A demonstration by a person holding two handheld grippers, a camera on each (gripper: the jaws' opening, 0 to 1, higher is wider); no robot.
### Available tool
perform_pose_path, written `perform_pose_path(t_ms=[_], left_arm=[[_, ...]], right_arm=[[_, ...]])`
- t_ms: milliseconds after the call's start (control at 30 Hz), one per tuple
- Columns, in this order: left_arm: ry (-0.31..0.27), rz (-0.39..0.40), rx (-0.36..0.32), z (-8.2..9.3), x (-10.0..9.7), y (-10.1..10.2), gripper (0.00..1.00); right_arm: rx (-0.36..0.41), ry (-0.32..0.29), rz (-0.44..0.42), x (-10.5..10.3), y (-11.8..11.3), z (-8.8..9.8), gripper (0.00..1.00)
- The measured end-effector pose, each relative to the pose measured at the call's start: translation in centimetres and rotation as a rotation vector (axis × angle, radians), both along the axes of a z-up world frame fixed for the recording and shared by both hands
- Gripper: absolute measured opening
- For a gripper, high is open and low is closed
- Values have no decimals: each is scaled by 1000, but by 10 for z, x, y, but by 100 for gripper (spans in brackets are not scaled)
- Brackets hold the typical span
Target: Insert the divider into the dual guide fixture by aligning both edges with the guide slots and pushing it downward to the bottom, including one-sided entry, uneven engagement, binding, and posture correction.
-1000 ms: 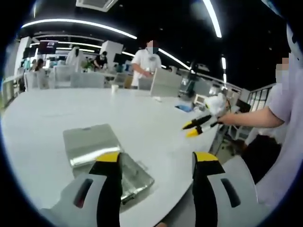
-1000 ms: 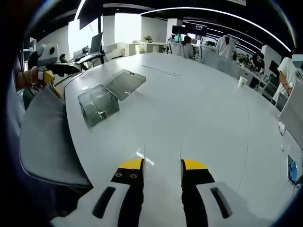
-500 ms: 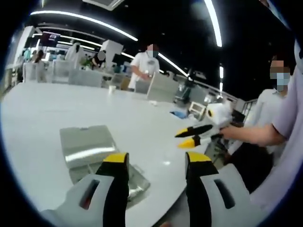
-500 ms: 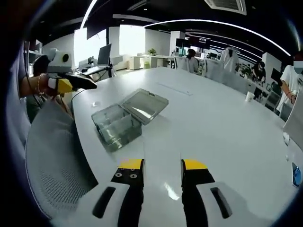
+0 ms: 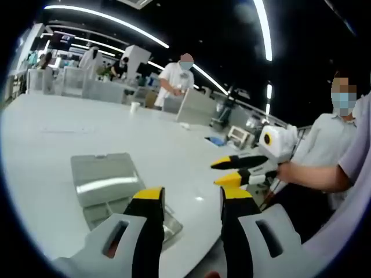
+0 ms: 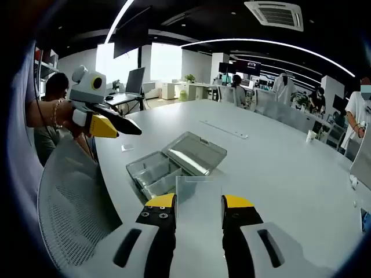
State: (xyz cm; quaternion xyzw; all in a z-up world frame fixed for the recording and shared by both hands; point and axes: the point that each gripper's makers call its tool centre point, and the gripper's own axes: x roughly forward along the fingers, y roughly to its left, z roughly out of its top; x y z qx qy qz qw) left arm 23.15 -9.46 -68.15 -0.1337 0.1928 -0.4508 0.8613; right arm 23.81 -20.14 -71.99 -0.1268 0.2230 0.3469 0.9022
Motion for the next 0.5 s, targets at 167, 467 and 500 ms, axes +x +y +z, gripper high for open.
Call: perform_pose_path(t_ms=[167,467,500], left_arm=[[12,-18,7,-1,2,-3,34],[62,-50,18,-3,1,-7,22],[64,-54,13,-2,0,-8,22]], right_arm=[[14,-15,27,-3,26,5,26],[28,-41,62,-4,59,13,26],[31,-41,64,-4,61,13,26]])
